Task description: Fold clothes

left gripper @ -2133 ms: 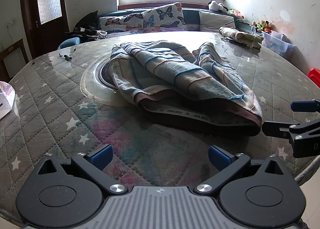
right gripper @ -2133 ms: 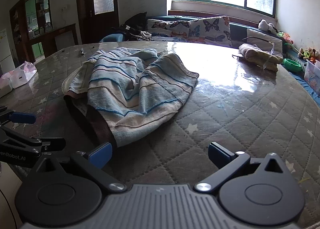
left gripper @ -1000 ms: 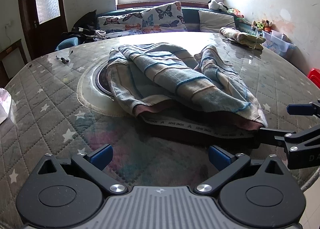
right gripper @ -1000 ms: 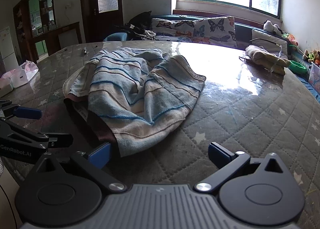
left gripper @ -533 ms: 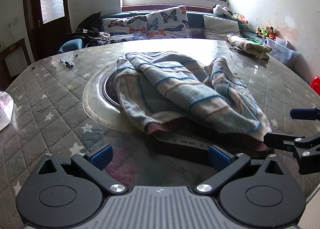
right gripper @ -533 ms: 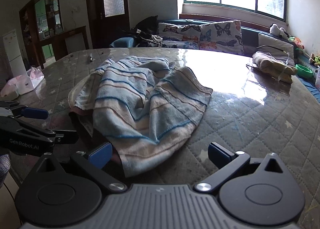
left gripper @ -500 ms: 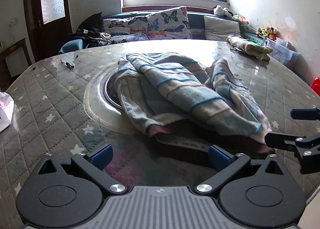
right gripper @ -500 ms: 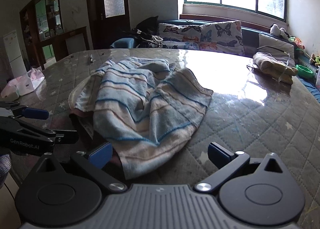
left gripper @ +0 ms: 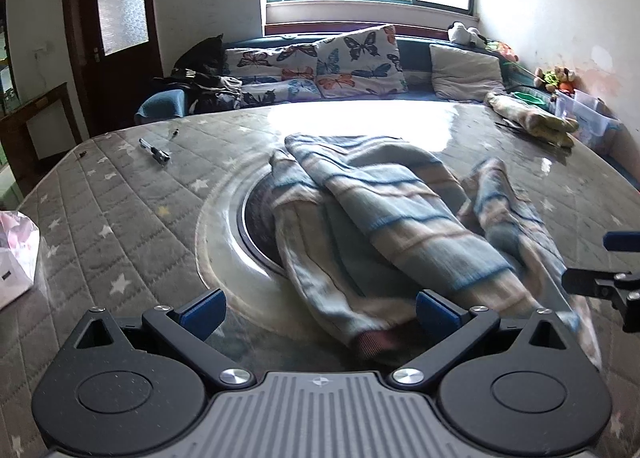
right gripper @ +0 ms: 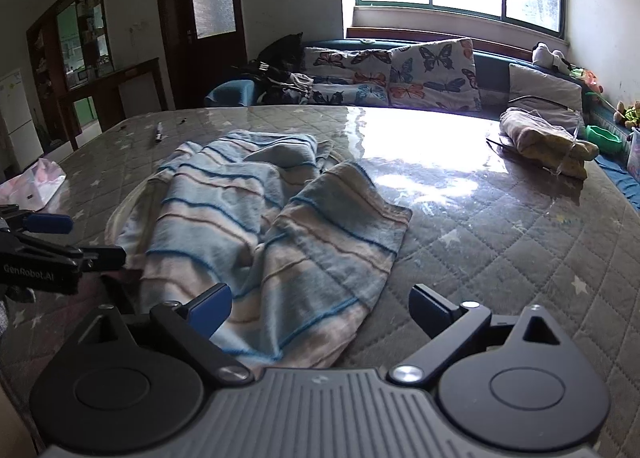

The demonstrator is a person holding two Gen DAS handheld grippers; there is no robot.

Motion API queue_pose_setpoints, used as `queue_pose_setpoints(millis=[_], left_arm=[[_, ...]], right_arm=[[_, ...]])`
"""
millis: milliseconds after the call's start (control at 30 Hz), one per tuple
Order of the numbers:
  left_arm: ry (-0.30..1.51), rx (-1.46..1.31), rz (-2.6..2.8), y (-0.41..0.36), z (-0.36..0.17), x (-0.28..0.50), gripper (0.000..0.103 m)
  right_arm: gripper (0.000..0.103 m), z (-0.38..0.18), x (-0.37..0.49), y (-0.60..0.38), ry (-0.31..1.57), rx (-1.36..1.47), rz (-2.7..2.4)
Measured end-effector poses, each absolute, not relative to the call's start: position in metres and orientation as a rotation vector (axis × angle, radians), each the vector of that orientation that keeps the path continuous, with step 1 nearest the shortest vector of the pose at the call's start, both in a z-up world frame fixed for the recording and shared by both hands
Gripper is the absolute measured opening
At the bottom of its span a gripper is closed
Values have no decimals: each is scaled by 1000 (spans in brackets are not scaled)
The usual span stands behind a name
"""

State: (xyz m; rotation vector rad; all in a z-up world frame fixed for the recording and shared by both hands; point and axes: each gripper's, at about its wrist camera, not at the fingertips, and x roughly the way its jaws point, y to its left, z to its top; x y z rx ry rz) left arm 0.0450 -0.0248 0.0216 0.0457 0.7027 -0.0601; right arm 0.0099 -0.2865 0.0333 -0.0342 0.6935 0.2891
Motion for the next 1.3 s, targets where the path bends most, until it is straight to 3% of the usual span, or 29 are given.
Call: queue_pose_setpoints(millis=[533, 800, 933, 1033, 1300], left_arm=[[682, 17, 8, -7, 27, 91, 102], [670, -100, 8, 11, 33, 129, 84], [684, -162, 17, 22, 33, 154, 81], [708, -200, 18, 29, 29, 170, 71], [768, -266, -52, 33, 12, 189, 20]], right_arm=[[92, 26, 67, -295, 710, 16, 244], [84, 19, 102, -310, 724, 76, 219], [80, 14, 115, -317, 730, 100, 213], [78, 11, 123, -321, 729, 116, 209], [65, 0, 139, -330, 752, 168, 213]])
